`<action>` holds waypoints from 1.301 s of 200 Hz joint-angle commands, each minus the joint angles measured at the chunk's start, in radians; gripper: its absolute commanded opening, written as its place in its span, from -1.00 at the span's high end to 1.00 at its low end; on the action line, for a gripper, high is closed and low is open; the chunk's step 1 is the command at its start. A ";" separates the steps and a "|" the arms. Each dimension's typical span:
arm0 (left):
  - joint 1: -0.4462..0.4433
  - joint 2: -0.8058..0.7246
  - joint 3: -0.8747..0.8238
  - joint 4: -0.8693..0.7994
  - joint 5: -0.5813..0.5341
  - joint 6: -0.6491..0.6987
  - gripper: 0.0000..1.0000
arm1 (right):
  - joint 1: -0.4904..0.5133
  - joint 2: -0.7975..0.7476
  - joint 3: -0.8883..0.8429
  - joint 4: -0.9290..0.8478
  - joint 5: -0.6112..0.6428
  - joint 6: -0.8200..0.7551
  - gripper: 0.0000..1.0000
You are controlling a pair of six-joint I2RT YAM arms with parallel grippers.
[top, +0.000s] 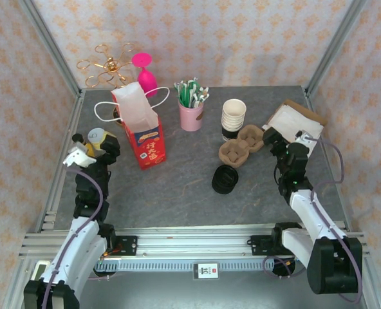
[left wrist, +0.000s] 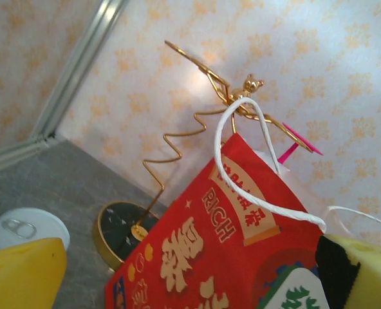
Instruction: Pack the takeout coffee
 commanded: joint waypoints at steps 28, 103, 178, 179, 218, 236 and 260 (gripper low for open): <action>-0.079 -0.030 0.162 -0.384 0.091 -0.108 -0.98 | 0.018 -0.002 0.194 -0.329 -0.013 0.007 -0.99; -0.340 0.058 0.437 -0.674 0.050 -0.118 -0.98 | 0.065 0.110 0.467 -0.609 -0.052 -0.045 -0.99; -0.694 0.417 0.764 -0.694 -0.093 0.000 -0.98 | 0.196 0.373 0.805 -0.777 0.052 -0.075 -0.75; -0.696 0.420 0.768 -0.693 -0.093 0.001 -0.98 | 0.198 0.379 0.811 -0.780 0.053 -0.075 -0.74; -0.728 0.620 0.908 -0.683 -0.051 0.044 -0.98 | 0.238 0.557 0.980 -0.871 0.094 -0.087 -0.46; -0.730 0.668 0.920 -0.635 -0.035 0.037 -0.98 | 0.237 0.622 1.040 -0.905 0.119 -0.099 -0.36; -0.731 0.725 0.945 -0.610 -0.029 0.042 -0.98 | 0.242 0.695 1.104 -0.940 0.112 -0.105 -0.17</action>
